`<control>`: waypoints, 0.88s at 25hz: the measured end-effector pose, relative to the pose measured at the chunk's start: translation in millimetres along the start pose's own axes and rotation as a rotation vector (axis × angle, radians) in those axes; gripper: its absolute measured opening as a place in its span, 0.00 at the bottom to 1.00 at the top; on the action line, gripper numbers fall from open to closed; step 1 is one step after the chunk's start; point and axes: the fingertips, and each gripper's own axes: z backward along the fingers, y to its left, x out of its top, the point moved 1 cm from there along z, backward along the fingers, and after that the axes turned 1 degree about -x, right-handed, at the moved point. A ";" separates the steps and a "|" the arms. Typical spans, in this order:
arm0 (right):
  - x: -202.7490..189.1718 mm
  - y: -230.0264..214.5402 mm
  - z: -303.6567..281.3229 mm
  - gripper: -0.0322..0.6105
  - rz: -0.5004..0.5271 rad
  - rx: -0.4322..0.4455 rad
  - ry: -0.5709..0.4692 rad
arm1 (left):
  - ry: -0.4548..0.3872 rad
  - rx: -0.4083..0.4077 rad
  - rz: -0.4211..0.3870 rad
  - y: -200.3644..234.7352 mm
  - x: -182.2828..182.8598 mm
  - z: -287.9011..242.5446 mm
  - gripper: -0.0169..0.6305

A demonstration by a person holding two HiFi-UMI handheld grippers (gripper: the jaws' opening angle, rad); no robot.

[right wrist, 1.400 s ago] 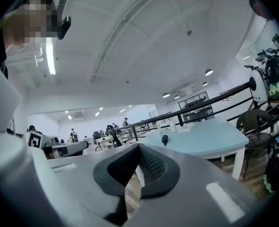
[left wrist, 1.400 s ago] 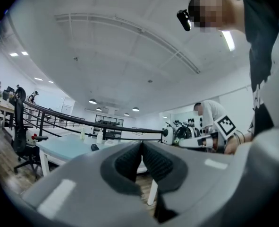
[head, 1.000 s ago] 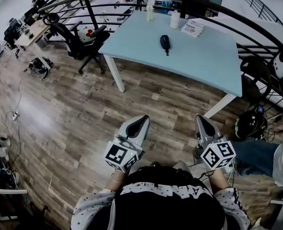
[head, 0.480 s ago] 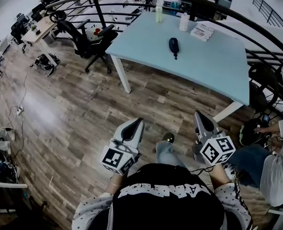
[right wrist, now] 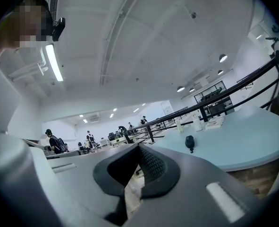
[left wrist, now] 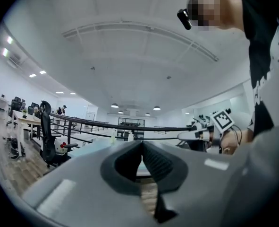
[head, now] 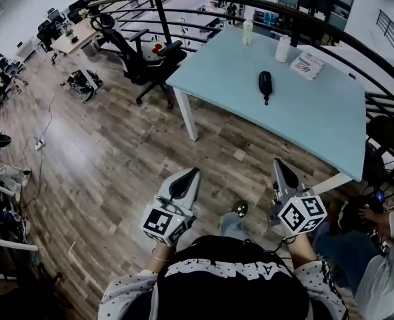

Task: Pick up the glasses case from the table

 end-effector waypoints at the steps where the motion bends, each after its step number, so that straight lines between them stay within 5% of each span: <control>1: 0.4 -4.0 -6.1 0.06 -0.003 0.000 0.002 | 0.008 -0.006 0.006 1.9 -0.5 -6.9 0.03; 22: 24.5 -111.7 -122.9 0.06 -0.078 0.019 0.022 | 0.033 -0.016 -0.038 46.5 16.4 -156.8 0.03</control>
